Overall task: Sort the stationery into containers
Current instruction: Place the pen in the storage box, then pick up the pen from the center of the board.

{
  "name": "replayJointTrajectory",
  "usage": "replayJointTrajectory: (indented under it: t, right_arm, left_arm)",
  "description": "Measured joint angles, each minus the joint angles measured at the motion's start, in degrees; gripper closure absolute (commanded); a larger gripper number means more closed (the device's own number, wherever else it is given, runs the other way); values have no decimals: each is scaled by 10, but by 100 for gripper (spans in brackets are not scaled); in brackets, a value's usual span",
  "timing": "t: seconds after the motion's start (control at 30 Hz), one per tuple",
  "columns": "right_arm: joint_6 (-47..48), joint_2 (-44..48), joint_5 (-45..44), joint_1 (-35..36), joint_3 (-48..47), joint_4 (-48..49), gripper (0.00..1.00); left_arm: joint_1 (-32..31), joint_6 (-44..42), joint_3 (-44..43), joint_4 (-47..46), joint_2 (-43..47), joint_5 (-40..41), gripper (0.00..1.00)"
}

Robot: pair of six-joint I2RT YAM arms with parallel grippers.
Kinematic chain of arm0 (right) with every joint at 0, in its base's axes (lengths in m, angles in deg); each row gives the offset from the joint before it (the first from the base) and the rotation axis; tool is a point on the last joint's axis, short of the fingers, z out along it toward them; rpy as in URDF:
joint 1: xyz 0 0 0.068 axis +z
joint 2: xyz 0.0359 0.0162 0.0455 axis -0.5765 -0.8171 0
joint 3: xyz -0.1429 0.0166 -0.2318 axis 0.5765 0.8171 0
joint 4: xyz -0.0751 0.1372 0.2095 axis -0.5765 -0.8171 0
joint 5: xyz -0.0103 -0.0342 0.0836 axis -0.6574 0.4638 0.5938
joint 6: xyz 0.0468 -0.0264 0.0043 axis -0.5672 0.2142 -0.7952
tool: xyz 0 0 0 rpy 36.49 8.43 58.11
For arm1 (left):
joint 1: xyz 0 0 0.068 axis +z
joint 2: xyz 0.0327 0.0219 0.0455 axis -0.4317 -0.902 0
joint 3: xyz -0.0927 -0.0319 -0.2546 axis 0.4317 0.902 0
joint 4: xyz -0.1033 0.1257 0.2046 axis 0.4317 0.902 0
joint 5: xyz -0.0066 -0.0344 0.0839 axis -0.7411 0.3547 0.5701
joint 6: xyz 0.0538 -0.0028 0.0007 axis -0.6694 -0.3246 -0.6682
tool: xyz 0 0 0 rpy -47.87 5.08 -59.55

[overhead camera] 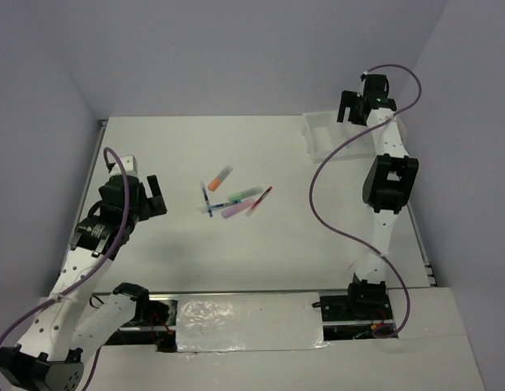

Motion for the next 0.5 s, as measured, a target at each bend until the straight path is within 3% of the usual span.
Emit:
replayJointTrajectory:
  t: [0.13,0.3,0.43,0.5]
  right_arm:
    - [-28,81,-57,63,128,26,0]
    - [-82,208,-158,296,318,104,0]
    - [-117,224,-134,462,371,162,0]
    - [-130,208,-118,491,361,155,0]
  left_arm:
    - [8,0,0,0,-3,-1,1]
    - [19,0,0,-1,-15,-2,1]
    - [19,0,0,-1,-24,-3,1]
    - [19,0,0,-1,-28,-5,1]
